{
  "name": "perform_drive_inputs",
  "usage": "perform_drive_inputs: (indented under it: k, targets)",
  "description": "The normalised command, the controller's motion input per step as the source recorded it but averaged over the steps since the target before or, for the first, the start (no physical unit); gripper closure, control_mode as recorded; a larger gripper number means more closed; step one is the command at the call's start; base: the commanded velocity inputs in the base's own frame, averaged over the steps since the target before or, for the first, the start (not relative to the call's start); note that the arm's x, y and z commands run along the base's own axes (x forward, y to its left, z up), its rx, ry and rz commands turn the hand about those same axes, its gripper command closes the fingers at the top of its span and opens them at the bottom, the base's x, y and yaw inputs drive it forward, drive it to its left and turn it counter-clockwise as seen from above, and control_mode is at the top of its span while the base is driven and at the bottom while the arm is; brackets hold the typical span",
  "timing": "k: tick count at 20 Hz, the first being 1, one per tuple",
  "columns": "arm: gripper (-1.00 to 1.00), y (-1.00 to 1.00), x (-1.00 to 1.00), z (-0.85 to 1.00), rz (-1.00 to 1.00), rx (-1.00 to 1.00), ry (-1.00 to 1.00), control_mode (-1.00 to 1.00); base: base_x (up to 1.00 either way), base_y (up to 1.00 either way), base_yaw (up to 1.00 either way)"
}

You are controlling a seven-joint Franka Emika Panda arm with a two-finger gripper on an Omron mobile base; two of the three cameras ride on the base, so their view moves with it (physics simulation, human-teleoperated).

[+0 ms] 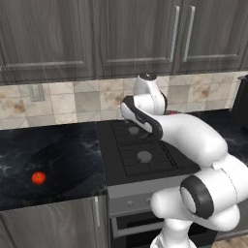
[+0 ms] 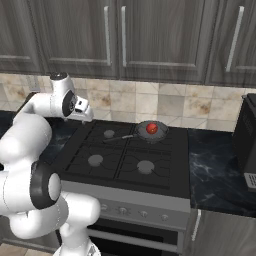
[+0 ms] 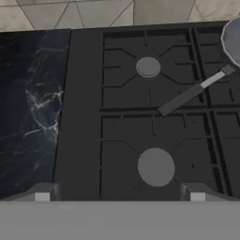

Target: Place the pan on the rear right burner on the stove. Then place the tomato and the onion in the pan and turn on the rear right burner.

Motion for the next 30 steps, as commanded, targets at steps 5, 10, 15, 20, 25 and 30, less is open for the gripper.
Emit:
perform_drive_inputs:
  k: [5, 10, 15, 20, 25, 30]
  targets:
    - [-1.00, 0.81, -0.12, 0.00, 0.00, 0.00, 0.04, -1.00, 0.00, 0.00, 0.00]
    - [-1.00, 0.81, -0.13, 0.00, 0.00, 0.00, 0.05, -1.00, 0.00, 0.00, 0.00]
    - [-1.00, 0.78, -0.22, 0.00, 0.01, 0.00, 0.07, -1.00, 0.00, 0.00, 0.00]
    - [-1.00, 0.72, -0.27, -0.01, 0.02, 0.00, 0.10, -1.00, 0.00, 0.00, 0.00]
    - [-1.00, 0.67, -0.22, -0.22, 0.02, 0.01, 0.11, -1.00, 0.00, 0.00, 0.00]
    - [-1.00, 0.55, -0.13, -0.33, 0.01, 0.01, 0.09, -1.00, 0.00, 0.00, 0.00]
